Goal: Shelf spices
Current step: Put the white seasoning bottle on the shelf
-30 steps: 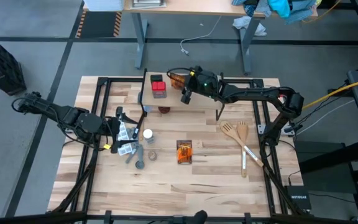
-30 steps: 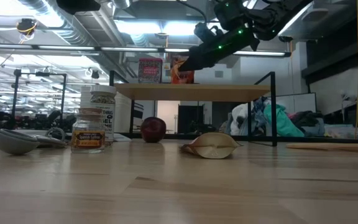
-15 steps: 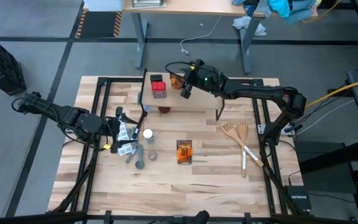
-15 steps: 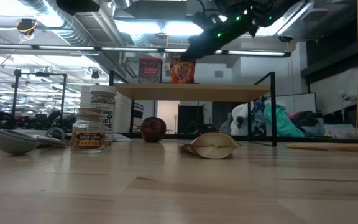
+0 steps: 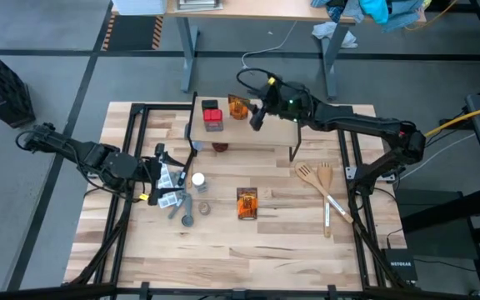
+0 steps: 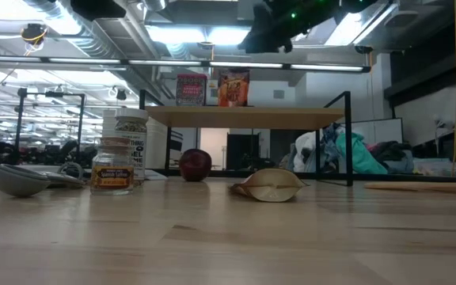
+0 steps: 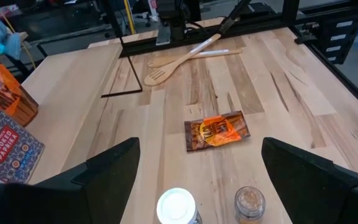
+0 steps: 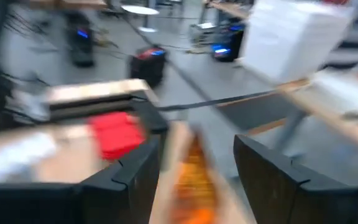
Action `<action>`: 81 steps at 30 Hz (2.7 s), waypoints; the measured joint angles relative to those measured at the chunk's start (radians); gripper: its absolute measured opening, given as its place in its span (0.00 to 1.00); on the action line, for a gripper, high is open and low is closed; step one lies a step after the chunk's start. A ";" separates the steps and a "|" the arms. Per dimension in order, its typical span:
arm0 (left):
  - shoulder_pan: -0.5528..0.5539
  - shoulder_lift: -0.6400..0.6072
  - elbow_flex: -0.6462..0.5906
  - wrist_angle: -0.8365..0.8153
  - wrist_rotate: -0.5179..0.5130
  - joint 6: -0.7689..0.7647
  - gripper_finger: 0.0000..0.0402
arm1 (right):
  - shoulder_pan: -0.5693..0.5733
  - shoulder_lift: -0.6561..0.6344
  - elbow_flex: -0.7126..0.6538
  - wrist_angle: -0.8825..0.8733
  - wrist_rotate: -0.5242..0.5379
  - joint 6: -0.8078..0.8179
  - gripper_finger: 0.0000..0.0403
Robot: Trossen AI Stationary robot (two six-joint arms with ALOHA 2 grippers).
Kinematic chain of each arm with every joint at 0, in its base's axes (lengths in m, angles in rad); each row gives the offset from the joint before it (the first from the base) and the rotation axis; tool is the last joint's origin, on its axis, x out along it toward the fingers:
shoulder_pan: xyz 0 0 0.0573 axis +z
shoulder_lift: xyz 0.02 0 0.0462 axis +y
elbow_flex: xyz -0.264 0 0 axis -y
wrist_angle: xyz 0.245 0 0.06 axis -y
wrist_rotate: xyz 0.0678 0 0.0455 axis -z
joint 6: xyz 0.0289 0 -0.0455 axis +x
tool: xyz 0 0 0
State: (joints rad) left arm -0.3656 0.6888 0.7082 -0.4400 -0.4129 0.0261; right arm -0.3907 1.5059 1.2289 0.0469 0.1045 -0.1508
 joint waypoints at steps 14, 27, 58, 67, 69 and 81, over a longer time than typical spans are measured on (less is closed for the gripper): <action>0.000 -0.001 0.000 -0.094 0.000 -0.082 0.82 | 0.199 0.001 0.000 -0.083 -0.282 0.169 0.52; -0.001 0.000 -0.093 -0.100 0.000 -0.163 0.82 | 0.373 0.261 -0.020 -0.016 -0.081 0.092 0.52; 0.000 0.023 -0.507 0.537 -0.020 -0.311 0.82 | 0.371 0.560 -0.020 0.440 -0.187 0.067 0.52; 0.000 0.023 -0.507 0.535 -0.020 -0.289 0.82 | 0.372 0.565 -0.020 0.474 -0.186 0.080 0.52; 0.000 0.023 -0.507 0.534 -0.021 -0.276 0.82 | 0.372 0.565 -0.020 0.477 -0.188 0.094 0.52; 0.000 0.023 -0.507 0.532 -0.021 -0.253 0.82 | 0.371 0.632 0.022 0.500 -0.194 0.088 0.52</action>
State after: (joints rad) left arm -0.3656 0.7114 0.2012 0.0924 -0.4340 -0.2270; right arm -0.0200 2.1378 1.2513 0.5464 -0.0898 -0.0632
